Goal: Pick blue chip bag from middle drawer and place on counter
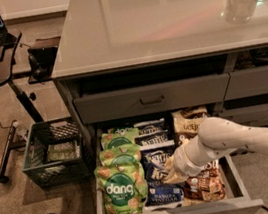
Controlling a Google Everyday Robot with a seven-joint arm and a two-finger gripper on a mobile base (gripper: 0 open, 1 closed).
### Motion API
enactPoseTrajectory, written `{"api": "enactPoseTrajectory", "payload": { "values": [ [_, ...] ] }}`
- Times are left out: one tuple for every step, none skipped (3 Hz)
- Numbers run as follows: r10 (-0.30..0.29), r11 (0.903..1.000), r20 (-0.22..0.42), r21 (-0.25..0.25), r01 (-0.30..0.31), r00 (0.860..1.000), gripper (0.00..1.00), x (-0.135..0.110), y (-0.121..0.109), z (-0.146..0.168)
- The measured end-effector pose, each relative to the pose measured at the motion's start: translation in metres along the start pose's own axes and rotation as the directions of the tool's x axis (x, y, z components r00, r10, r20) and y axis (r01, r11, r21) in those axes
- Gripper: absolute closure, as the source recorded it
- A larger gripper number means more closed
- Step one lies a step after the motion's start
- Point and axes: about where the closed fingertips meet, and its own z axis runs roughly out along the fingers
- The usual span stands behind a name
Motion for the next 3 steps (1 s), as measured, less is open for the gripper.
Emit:
{"api": "enactPoseTrajectory", "payload": {
  "values": [
    [-0.077, 0.9969, 0.071, -0.008, 0.078, 0.994, 1.0, -0.027, -0.003, -0.043],
    [-0.125, 0.9917, 0.114, -0.015, 0.128, 0.986, 1.0, -0.044, -0.018, -0.078],
    [-0.129, 0.991, 0.118, -0.02, 0.132, 0.985, 1.0, -0.046, -0.02, -0.082]
  ]
}}
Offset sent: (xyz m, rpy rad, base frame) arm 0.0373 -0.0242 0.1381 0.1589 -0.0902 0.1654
